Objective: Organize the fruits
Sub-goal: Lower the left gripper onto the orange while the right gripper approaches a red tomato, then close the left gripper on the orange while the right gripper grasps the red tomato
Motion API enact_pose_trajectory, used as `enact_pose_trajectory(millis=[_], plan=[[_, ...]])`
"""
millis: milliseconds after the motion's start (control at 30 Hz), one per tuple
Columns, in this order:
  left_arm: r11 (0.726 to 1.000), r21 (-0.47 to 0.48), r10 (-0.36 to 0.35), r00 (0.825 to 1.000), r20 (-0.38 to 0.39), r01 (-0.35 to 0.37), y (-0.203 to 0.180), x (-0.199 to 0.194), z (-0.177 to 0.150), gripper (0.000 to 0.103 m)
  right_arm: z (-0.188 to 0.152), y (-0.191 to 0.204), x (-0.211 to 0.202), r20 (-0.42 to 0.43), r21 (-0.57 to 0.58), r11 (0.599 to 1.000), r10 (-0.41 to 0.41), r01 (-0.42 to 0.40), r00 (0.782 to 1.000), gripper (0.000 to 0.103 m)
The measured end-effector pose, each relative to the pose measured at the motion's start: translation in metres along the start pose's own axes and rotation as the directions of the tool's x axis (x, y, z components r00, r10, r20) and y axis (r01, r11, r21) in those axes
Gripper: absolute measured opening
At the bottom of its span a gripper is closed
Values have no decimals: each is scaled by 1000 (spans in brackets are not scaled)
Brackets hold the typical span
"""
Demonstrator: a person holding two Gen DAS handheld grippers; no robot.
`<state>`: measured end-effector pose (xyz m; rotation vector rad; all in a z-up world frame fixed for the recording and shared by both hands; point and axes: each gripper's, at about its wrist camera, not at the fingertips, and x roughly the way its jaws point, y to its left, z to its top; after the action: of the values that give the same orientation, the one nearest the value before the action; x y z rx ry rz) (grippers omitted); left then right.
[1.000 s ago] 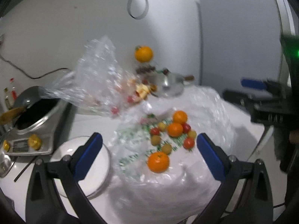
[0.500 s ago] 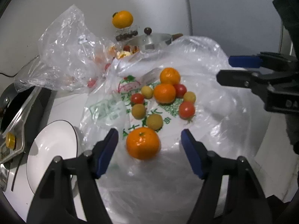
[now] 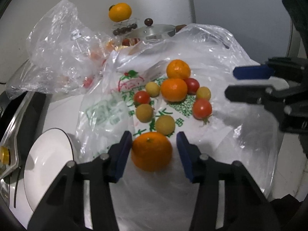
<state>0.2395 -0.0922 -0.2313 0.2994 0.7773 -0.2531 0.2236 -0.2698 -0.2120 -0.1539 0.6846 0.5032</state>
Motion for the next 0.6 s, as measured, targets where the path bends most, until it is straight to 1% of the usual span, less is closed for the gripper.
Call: enact_pose_trajectory(millis=[100, 267, 300, 333, 367, 467, 533, 600], plan=[[999, 30, 12, 1000, -15, -11, 2, 4, -3, 49, -1, 6, 9, -32, 0, 1000, 24, -24, 999, 47], [1000, 2, -6, 999, -45, 6, 12, 10, -6, 49, -2, 17, 29, -93, 2, 999, 40, -39, 995, 46], [1000, -2, -6, 998, -54, 5, 14, 12, -6, 49, -3, 18, 31, -97, 3, 999, 40, -40, 994, 44], [1000, -11, -14, 998, -63, 14, 16, 15, -6, 49, -2, 18, 34, -106, 4, 999, 40, -40, 994, 40], [1000, -16, -19, 998, -66, 18, 17, 16, -6, 49, -2, 18, 38, -116, 9, 999, 36, -35, 993, 38], [999, -36, -39, 997, -69, 37, 20, 18, -6, 49, -2, 19, 44, -132, 10, 1000, 29, -28, 991, 36], [998, -39, -49, 997, -62, 46, 19, 18, -7, 45, -2, 21, 47, -145, 7, 1000, 25, -24, 989, 36], [998, -41, -58, 996, -61, 55, 19, 17, -7, 45, -3, 22, 50, -152, 5, 1000, 19, -19, 988, 35]])
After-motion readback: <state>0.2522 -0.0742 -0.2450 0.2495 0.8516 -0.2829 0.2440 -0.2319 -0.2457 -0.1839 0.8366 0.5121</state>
